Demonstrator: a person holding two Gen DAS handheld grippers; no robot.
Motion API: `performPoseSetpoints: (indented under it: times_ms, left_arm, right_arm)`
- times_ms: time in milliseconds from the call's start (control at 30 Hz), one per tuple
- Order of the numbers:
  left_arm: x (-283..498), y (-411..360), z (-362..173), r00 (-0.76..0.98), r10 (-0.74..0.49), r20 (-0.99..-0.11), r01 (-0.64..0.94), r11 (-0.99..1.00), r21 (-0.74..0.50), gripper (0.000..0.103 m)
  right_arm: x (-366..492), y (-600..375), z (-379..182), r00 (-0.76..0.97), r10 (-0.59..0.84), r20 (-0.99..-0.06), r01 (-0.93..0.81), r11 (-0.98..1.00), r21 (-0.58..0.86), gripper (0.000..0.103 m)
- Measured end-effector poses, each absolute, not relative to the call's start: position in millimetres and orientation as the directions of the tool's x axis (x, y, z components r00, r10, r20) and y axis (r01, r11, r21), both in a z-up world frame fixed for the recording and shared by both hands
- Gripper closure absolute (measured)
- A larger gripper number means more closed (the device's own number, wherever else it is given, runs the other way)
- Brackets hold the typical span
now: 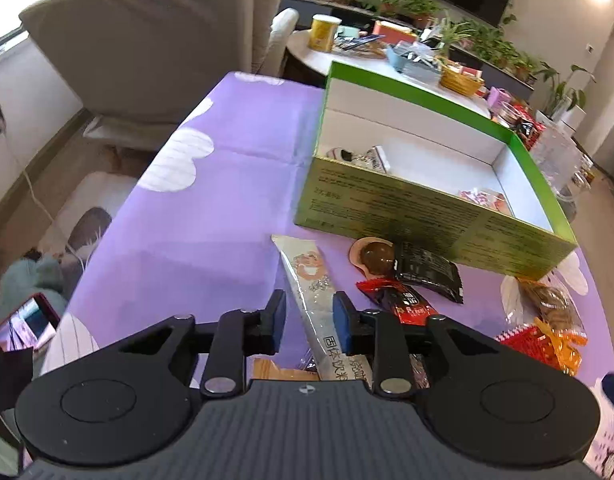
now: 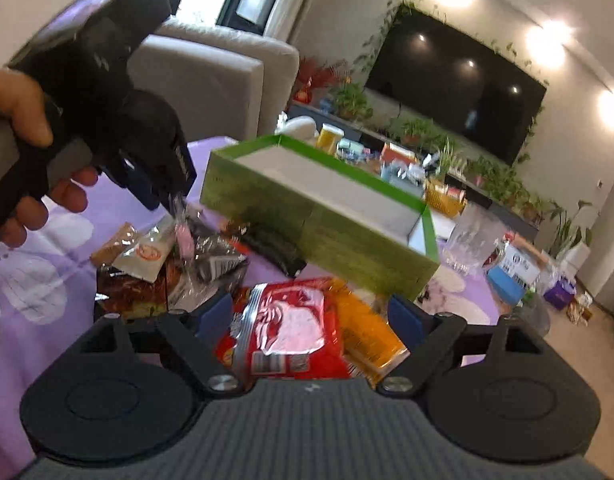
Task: Organize snacks
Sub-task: 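Grasp the red wafer pack with the right gripper while the left grasps a long cream bar, then lower the red wafer pack and cream bar into the green box, open both grippers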
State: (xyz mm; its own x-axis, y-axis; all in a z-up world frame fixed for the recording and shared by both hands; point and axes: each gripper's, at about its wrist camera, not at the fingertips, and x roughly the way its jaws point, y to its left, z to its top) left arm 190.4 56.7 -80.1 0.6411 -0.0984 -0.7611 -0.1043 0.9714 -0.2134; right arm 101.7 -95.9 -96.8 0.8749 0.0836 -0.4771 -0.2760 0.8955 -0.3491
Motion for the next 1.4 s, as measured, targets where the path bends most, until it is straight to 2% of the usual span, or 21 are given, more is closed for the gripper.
performPoseSetpoints:
  times_ms: [67, 267, 567, 667, 800, 1133, 1400]
  left_arm:
    - [192.9, 57.3, -82.8, 0.636, -0.099, -0.766, -0.132, 0.963, -0.233, 0.068]
    - [198.2, 49.0, -87.8, 0.635, -0.062, -0.770, -0.142, 0.970, -0.196, 0.067]
    - [206.3, 39.3, -94.7, 0.610, -0.073, -0.789, -0.118, 0.976, -0.182, 0.063]
    - [203.5, 40.0, -95.8, 0.604, -0.085, -0.792, -0.098, 0.979, -0.180, 0.074]
    - [194.3, 43.4, -91.0, 0.624, -0.098, -0.775, -0.073, 0.980, -0.183, 0.082]
    - [172.4, 51.9, -49.7, 0.705, -0.136, -0.696, -0.047, 0.970, -0.238, 0.082]
    - [191.0, 46.7, -21.3, 0.747, -0.153, -0.647, -0.014, 0.969, -0.246, 0.082]
  right_arm:
    - [106.9, -96.7, -98.6, 0.869, 0.077, -0.488, -0.272, 0.899, -0.343, 0.045]
    - [111.5, -92.8, -106.7, 0.860, 0.066, -0.507, -0.274, 0.897, -0.347, 0.045]
    - [119.0, -83.7, -122.8, 0.841, 0.022, -0.540, -0.250, 0.902, -0.351, 0.045]
    - [120.4, -82.0, -126.2, 0.840, 0.013, -0.542, -0.245, 0.901, -0.357, 0.045]
    - [115.8, -81.3, -124.7, 0.846, 0.028, -0.532, -0.254, 0.899, -0.358, 0.046]
    - [106.8, -101.2, -85.4, 0.895, 0.072, -0.441, -0.202, 0.945, -0.256, 0.046]
    - [140.7, -113.3, -58.4, 0.920, 0.080, -0.385, -0.162, 0.969, -0.187, 0.046]
